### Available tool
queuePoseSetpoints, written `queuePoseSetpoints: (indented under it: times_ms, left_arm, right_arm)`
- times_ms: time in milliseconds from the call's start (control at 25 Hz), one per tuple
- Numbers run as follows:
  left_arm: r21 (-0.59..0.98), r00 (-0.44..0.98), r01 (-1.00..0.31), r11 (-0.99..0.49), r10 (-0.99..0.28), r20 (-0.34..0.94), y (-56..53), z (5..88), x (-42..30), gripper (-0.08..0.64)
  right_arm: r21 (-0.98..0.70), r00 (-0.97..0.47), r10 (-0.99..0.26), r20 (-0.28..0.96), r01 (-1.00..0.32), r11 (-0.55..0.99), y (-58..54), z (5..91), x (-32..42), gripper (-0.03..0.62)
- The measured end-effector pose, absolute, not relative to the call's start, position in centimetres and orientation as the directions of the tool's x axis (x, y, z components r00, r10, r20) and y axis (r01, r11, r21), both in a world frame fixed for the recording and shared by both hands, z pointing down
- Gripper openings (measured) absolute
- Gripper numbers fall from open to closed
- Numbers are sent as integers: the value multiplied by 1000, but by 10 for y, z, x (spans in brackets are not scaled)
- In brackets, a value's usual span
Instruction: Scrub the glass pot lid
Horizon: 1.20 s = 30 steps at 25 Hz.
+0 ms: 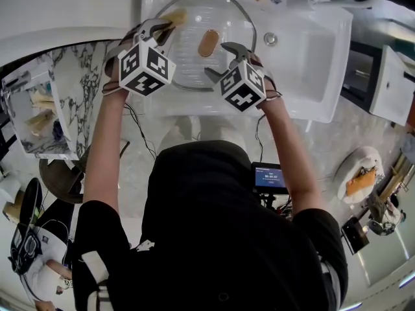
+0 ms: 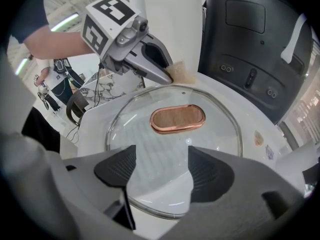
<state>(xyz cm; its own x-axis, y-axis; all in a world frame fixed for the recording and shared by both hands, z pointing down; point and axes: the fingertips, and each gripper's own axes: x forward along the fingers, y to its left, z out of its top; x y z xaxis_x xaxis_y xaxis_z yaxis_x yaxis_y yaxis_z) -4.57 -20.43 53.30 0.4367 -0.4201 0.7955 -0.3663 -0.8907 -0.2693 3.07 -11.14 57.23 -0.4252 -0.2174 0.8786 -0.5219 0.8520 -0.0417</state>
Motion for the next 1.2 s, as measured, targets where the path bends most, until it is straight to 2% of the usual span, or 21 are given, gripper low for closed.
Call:
queuePoseSetpoints:
  times_ms: [680, 1200]
  left_arm:
    - [-220, 400, -262, -940, -313, 861, -188, 556, -46, 17]
    - [-175, 391, -278, -944, -278, 878, -161, 559, -55, 17]
  right_arm:
    - [-44, -422, -204, 883, -507, 861, -110, 572, 31, 310]
    - [-41, -420, -205, 884, -507, 861, -110, 573, 31, 310]
